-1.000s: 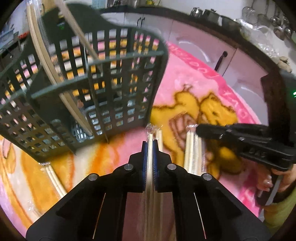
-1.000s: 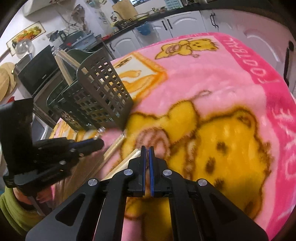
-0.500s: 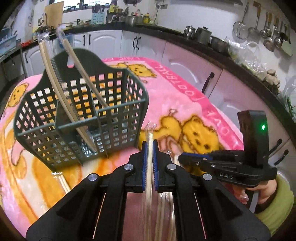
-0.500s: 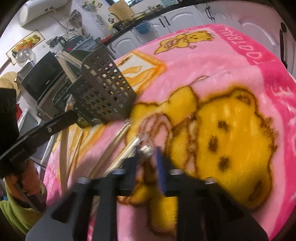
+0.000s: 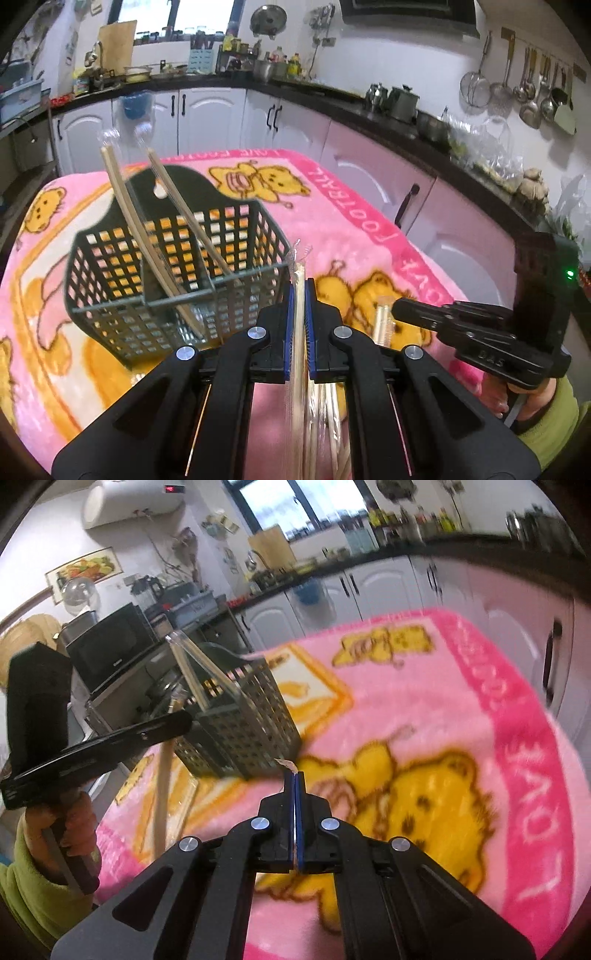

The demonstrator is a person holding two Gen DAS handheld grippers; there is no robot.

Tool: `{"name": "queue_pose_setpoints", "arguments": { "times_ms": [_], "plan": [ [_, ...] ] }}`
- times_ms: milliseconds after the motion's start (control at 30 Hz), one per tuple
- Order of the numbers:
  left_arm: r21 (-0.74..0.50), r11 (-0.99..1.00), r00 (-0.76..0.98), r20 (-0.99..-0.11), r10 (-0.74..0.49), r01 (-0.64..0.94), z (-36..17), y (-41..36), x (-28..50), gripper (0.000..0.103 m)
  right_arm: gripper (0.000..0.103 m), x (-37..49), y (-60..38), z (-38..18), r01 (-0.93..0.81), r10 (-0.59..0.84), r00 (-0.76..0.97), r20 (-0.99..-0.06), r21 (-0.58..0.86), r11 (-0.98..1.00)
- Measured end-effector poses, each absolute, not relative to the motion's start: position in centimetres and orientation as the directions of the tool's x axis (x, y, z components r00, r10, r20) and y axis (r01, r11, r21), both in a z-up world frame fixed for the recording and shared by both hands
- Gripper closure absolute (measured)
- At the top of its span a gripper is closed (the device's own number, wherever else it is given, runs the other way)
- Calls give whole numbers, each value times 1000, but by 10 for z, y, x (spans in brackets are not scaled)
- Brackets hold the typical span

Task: Organize utensils
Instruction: 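Lift both held chopstick pairs and carry them above the caddy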

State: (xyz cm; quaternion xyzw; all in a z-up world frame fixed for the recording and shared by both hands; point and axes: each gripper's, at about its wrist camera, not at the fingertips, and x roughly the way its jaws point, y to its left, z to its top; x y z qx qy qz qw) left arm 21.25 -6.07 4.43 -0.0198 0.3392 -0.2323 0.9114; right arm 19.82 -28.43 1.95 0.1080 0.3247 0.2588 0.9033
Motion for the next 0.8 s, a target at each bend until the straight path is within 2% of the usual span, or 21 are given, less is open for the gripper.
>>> {"name": "queue_pose_setpoints", "arguments": {
  "times_ms": [800],
  "plan": [
    [-211,915,807,-431,-404,345,125,-1,207,100,102,183,-229,108,-551,569,720,-397,172,817]
  ]
}}
